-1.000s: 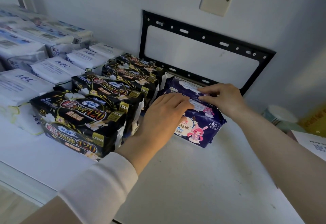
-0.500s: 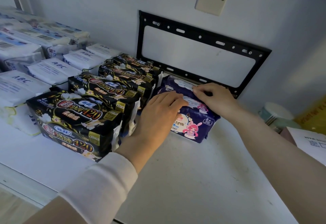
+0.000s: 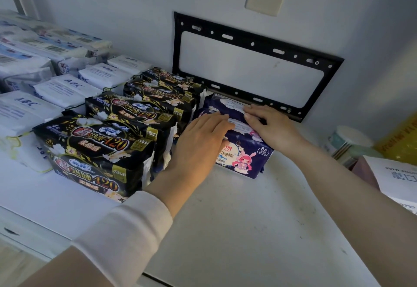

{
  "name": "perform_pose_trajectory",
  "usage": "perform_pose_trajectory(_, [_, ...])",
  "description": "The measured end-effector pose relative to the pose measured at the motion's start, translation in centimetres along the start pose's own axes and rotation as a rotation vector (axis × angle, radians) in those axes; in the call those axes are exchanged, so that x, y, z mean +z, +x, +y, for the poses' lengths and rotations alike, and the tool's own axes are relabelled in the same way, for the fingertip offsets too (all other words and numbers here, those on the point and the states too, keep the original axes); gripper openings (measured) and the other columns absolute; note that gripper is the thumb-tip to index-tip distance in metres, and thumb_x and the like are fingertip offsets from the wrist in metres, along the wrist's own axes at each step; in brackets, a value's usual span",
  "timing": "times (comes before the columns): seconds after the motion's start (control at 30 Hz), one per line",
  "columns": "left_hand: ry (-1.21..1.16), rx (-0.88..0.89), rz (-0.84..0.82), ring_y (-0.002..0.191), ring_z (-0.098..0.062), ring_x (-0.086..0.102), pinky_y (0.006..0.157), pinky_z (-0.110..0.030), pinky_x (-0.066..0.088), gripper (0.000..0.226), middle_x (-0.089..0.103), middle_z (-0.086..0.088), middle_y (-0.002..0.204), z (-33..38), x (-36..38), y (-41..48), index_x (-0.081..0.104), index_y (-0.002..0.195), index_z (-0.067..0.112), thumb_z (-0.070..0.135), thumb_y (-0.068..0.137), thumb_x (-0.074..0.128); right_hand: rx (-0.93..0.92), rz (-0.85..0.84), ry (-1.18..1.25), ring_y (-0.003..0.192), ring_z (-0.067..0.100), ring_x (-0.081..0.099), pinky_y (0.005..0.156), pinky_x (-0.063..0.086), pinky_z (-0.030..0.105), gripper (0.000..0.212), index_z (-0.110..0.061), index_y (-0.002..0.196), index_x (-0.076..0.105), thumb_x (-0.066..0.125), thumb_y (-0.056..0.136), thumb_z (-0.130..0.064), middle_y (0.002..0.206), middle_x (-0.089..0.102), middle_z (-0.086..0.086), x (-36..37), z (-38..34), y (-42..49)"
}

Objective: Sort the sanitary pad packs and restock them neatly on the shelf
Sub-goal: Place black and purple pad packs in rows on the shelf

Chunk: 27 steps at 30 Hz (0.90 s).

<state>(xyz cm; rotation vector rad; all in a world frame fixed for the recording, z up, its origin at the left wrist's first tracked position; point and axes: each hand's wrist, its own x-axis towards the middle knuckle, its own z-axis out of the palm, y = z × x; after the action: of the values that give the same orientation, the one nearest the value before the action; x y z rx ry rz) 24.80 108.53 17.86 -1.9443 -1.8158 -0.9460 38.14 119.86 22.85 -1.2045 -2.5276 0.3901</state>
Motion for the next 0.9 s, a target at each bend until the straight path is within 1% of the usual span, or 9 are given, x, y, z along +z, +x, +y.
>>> perform_pose_trajectory(0.13, [-0.005, -0.011, -0.030, 0.099, -0.031, 0.066, 0.086, -0.045, 0.050, 0.041, 0.069, -0.015, 0.105, 0.2, -0.1, 0.1, 0.068, 0.100, 0.005, 0.010, 0.062, 0.083, -0.028, -0.001, -0.025, 0.131, 0.017, 0.036, 0.090, 0.021, 0.013, 0.039, -0.020, 0.132, 0.051, 0.043, 0.097, -0.035, 0.138, 0.049, -0.001, 0.0, -0.1, 0.1])
perform_pose_trajectory(0.23, [-0.007, -0.031, -0.041, 0.103, -0.031, 0.064, 0.089, -0.045, 0.048, 0.039, 0.068, -0.015, 0.108, 0.3, -0.3, -0.1, 0.067, 0.103, 0.005, 0.012, 0.067, 0.081, -0.011, -0.009, -0.027, 0.136, 0.017, 0.030, 0.102, 0.021, 0.020, 0.041, -0.022, 0.133, 0.049, 0.042, 0.096, -0.037, 0.143, 0.044, -0.001, -0.1, -0.1, 0.0])
perform_pose_trajectory(0.33, [0.031, -0.044, -0.048, 0.113, -0.031, 0.059, 0.096, -0.042, 0.043, 0.034, 0.065, -0.016, 0.116, 1.0, -1.5, 0.1, 0.064, 0.109, 0.005, 0.013, 0.077, 0.073, 0.027, -0.001, -0.032, 0.142, 0.017, 0.018, 0.111, 0.013, 0.027, 0.043, -0.023, 0.137, 0.043, 0.039, 0.097, -0.039, 0.149, 0.035, -0.001, -0.6, -0.8, -0.6])
perform_pose_trajectory(0.4, [0.032, -0.085, -0.090, 0.132, -0.025, 0.041, 0.110, -0.034, 0.027, 0.036, 0.050, -0.012, 0.137, 1.8, -2.9, 0.4, 0.054, 0.126, 0.008, 0.018, 0.092, 0.056, 0.052, 0.040, -0.026, 0.143, 0.018, 0.014, 0.114, 0.010, 0.034, 0.045, -0.024, 0.140, 0.040, 0.038, 0.097, -0.040, 0.150, 0.033, -0.002, -1.3, -1.5, -1.3])
perform_pose_trajectory(0.47, [0.049, -0.103, -0.126, 0.142, -0.017, 0.021, 0.114, -0.027, 0.010, 0.041, 0.032, -0.003, 0.150, 2.1, -4.0, 0.5, 0.037, 0.139, 0.015, 0.025, 0.099, 0.040, 0.076, 0.089, 0.000, 0.144, 0.019, 0.014, 0.116, 0.011, 0.035, 0.046, -0.022, 0.140, 0.040, 0.040, 0.097, -0.040, 0.150, 0.034, -0.001, -2.0, -2.4, -2.4])
perform_pose_trajectory(0.5, [0.070, -0.108, -0.141, 0.143, -0.015, 0.016, 0.114, -0.026, 0.007, 0.043, 0.028, -0.001, 0.152, 2.2, -4.7, 0.5, 0.033, 0.141, 0.017, 0.026, 0.100, 0.037, 0.089, 0.109, 0.007, 0.143, 0.019, 0.014, 0.116, 0.011, 0.034, 0.047, -0.021, 0.139, 0.041, 0.041, 0.096, -0.039, 0.149, 0.035, 0.000, -2.3, -2.9, -3.0])
perform_pose_trajectory(0.67, [0.108, -0.123, -0.163, 0.141, -0.017, 0.021, 0.114, -0.029, 0.010, 0.043, 0.034, -0.004, 0.148, 2.5, -9.5, -0.8, 0.034, 0.139, 0.016, 0.029, 0.098, 0.040, 0.105, 0.215, -0.036, 0.141, 0.025, 0.022, 0.115, 0.018, 0.041, 0.044, -0.015, 0.136, 0.046, 0.045, 0.097, -0.034, 0.145, 0.042, 0.004, -3.5, -6.7, -7.7])
perform_pose_trajectory(0.8, [0.080, -0.078, -0.160, 0.139, -0.018, 0.024, 0.112, -0.029, 0.012, 0.042, 0.040, -0.004, 0.144, 2.6, -14.0, -3.3, 0.038, 0.136, 0.016, 0.031, 0.097, 0.043, 0.114, 0.272, -0.057, 0.139, 0.021, 0.028, 0.110, 0.023, 0.030, 0.044, -0.015, 0.137, 0.045, 0.046, 0.096, -0.032, 0.143, 0.044, 0.003, -3.1, -11.0, -12.4])
perform_pose_trajectory(0.9, [0.075, -0.039, -0.150, 0.138, -0.018, 0.026, 0.114, -0.030, 0.013, 0.044, 0.040, -0.005, 0.144, 2.3, -17.0, -5.9, 0.037, 0.137, 0.015, 0.030, 0.096, 0.044, 0.150, 0.307, -0.062, 0.134, 0.024, 0.035, 0.106, 0.031, 0.033, 0.044, -0.016, 0.136, 0.046, 0.047, 0.095, -0.032, 0.140, 0.047, 0.007, -2.3, -14.2, -15.6])
